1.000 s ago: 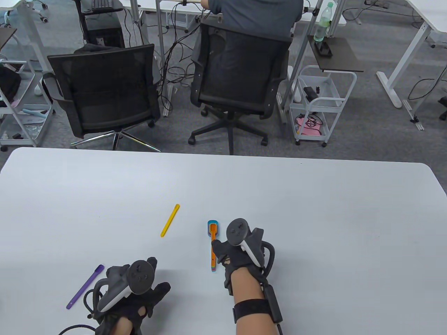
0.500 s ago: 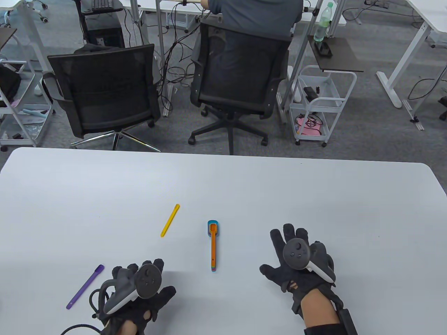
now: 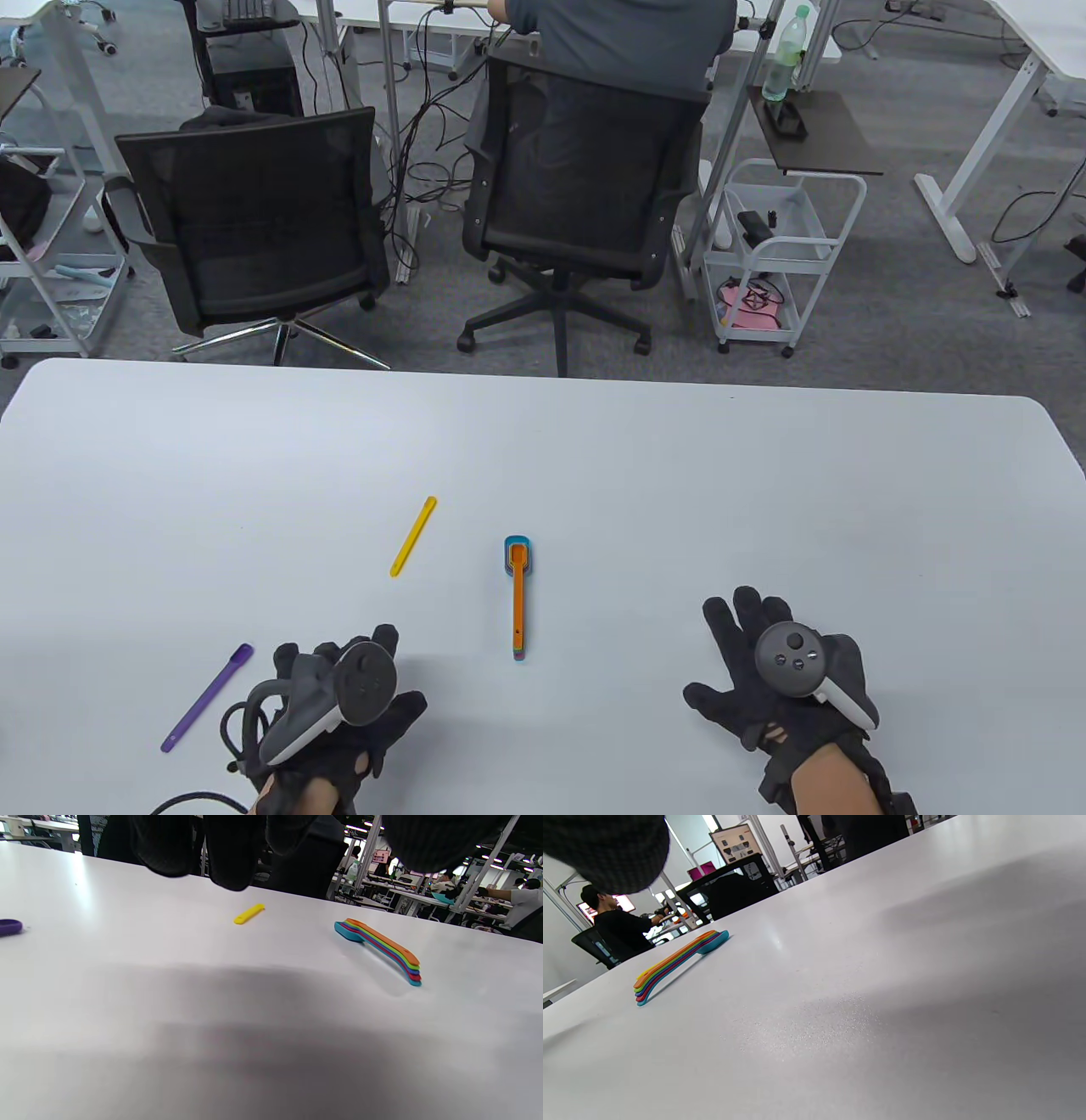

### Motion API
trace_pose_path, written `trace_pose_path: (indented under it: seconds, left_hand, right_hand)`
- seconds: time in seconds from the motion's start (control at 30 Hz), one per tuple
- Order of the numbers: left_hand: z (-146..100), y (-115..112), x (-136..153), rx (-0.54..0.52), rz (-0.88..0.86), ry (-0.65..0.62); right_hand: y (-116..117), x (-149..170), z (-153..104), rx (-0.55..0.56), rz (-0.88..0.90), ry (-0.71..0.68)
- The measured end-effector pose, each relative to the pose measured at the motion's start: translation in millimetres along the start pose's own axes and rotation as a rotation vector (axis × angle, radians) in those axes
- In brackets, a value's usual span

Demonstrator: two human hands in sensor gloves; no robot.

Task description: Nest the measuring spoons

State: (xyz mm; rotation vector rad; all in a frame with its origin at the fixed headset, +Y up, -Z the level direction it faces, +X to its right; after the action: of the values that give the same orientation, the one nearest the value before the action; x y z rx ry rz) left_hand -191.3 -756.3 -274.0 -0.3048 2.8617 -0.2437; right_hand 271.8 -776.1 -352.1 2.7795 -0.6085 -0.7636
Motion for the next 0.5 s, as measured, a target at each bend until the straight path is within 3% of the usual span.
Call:
trace_pose_path:
  seconds: [0.23, 0.33, 0.5]
  left_hand:
    - [0.7, 28.7, 43.4, -0.146, 0.013, 0.125]
    - [-7.1, 42.7, 68.1, -0.112, 0.113, 0.218]
    - [-26.8, 47.8, 112.6, -0.012, 0.122, 0.355]
  right_hand:
    - [-8.0, 6.2, -5.0, 0.042, 0.063, -0.018]
    - [-8.0, 11.0, -5.9, 0.030, 0.054, -0.008]
    - [-8.1, 14.2, -5.4, 0.029, 0.082, -0.003]
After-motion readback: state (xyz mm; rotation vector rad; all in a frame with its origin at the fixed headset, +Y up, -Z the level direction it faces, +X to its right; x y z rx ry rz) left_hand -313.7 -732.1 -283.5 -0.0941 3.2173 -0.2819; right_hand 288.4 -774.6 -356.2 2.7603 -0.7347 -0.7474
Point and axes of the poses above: the tracker on the back of each hand, its own x axis roughly to the little-finger side, its own z axis roughly from the wrist to the fingertips, y = z × x, the point moved 2 cm from there along z, roughly from the wrist to the fingertips, and after that the axes turned 14 degrees about -y, right-handed, at the moved point
